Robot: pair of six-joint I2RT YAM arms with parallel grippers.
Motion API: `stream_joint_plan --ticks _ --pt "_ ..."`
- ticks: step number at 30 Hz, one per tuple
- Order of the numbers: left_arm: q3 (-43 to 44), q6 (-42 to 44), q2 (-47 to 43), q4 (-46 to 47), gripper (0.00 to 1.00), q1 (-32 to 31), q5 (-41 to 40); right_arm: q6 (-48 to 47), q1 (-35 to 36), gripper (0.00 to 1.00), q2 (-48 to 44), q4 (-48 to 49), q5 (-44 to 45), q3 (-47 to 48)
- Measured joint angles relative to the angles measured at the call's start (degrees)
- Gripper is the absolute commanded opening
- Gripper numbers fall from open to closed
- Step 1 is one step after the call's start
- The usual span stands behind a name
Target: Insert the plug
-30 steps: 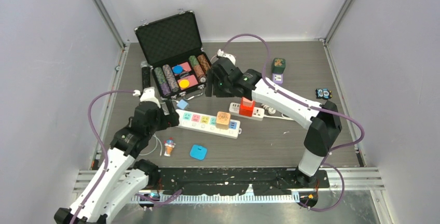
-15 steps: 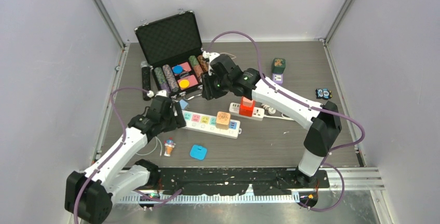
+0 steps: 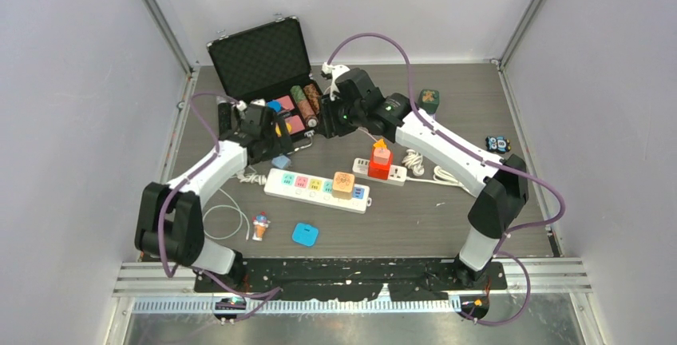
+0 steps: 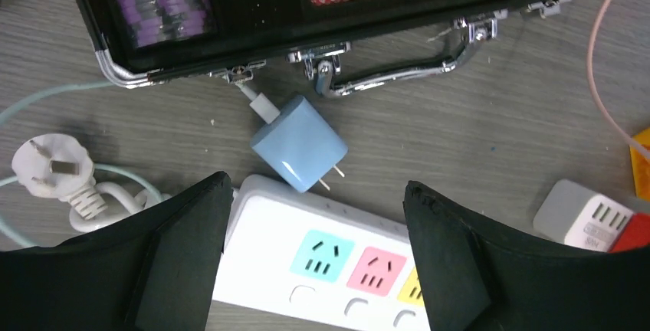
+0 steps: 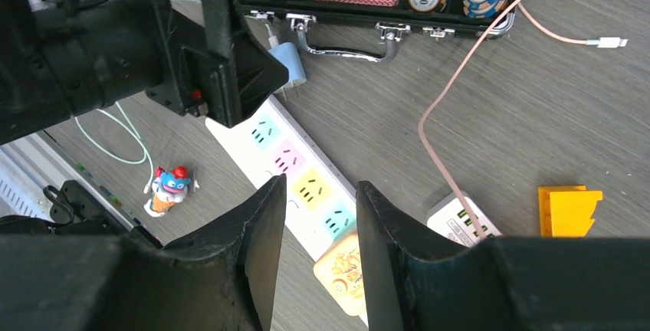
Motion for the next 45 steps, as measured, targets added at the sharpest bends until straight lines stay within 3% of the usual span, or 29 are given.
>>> stream_joint_plan --ticks 11,27,33,39,45 --pt "6.88 -4.90 11.04 -5.11 0.63 0.52 -2.01 -0.92 -1.27 0.42 1.22 -1.36 2.49 2.12" --pt "8.94 -6.73 17.11 -5.79 0.60 1.60 -2.36 -0.94 -1.51 0.42 2.51 -2.47 3.89 3.34" --pt "9.16 -7.48 18.82 -5.38 0.44 1.66 -2.54 -0.94 -1.51 0.42 2.51 -2.73 4.02 3.39" --pt "9.01 -7.45 18.69 -5.01 0.00 1.68 -2.73 -0.92 -1.51 0.42 2.51 -2.89 4.09 3.39" --pt "4.94 -7.10 13.44 -3.98 0.00 1.60 -3.76 -0.83 -1.51 0.42 2.49 -3.08 4.00 3.39"
